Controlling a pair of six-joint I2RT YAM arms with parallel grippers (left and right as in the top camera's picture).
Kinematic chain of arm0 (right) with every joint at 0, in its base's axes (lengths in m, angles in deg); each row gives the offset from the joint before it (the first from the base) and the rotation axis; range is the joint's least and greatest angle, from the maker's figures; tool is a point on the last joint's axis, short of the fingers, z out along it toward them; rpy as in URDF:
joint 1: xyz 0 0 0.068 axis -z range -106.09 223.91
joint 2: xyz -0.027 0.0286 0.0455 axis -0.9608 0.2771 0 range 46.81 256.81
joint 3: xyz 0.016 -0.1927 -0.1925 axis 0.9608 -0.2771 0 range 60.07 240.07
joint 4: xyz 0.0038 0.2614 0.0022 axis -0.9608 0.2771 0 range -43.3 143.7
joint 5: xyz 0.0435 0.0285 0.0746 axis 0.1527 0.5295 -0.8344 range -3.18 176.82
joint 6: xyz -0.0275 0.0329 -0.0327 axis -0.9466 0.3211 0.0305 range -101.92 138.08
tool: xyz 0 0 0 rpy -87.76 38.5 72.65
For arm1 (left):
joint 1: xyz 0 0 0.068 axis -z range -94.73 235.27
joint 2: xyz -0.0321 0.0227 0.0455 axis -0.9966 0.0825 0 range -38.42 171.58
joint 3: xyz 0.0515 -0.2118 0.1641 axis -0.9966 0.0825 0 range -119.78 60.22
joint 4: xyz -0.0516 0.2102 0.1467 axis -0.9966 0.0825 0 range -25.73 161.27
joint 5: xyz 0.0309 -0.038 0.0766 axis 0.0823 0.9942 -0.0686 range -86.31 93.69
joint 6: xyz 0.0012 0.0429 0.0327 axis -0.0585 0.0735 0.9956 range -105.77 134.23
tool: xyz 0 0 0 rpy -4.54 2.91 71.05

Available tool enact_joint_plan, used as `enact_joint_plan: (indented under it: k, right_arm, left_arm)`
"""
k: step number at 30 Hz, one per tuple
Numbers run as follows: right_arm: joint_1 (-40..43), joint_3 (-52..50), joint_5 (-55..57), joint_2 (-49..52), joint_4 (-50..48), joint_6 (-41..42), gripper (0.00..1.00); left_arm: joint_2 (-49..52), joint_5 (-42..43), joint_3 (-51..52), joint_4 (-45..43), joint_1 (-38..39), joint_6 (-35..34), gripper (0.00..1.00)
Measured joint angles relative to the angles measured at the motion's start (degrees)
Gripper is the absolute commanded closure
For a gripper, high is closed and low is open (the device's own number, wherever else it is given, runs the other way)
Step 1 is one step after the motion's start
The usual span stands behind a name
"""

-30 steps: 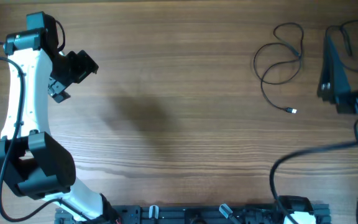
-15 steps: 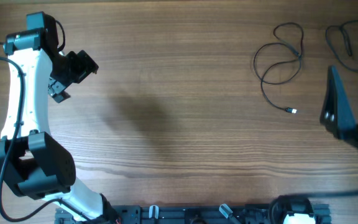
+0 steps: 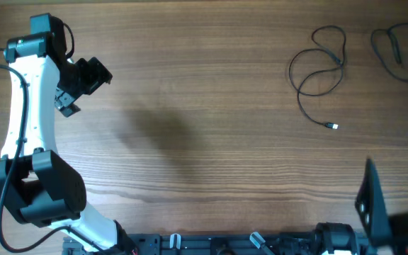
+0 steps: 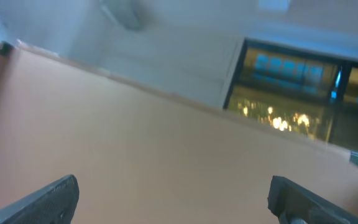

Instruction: Untangle cables

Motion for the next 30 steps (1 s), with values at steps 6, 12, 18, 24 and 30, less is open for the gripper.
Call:
enact_joint_plan:
  k: [6, 12, 18, 24, 30]
  right_arm:
    - [-0.24, -0.04, -0.13, -6.10, -0.11, -3.87, 0.00]
    - [-0.24, -0.04, -0.15, -12.13, 0.37, -8.87, 0.01]
    - [-0.24, -0.04, -0.57, -16.26, 0.39, -10.43, 0.00]
    - [-0.24, -0.04, -1.44, -17.46, -0.22, -12.15, 0.00]
    - [0.04, -0.68, -1.49, -17.49, -0.48, -13.07, 0.00]
  left_arm:
    - [0.00, 0.00, 0.00, 0.00, 0.00, 0.02, 0.00]
    - [0.00, 0.00, 0.00, 0.00, 0.02, 0.00, 0.00]
    - [0.00, 0.00, 0.00, 0.00, 0.02, 0.02, 0.00]
    - [0.00, 0.02, 0.00, 0.00, 0.02, 0.00, 0.00]
    - [0.00, 0.02, 0.00, 0.00, 0.02, 0.00, 0.00]
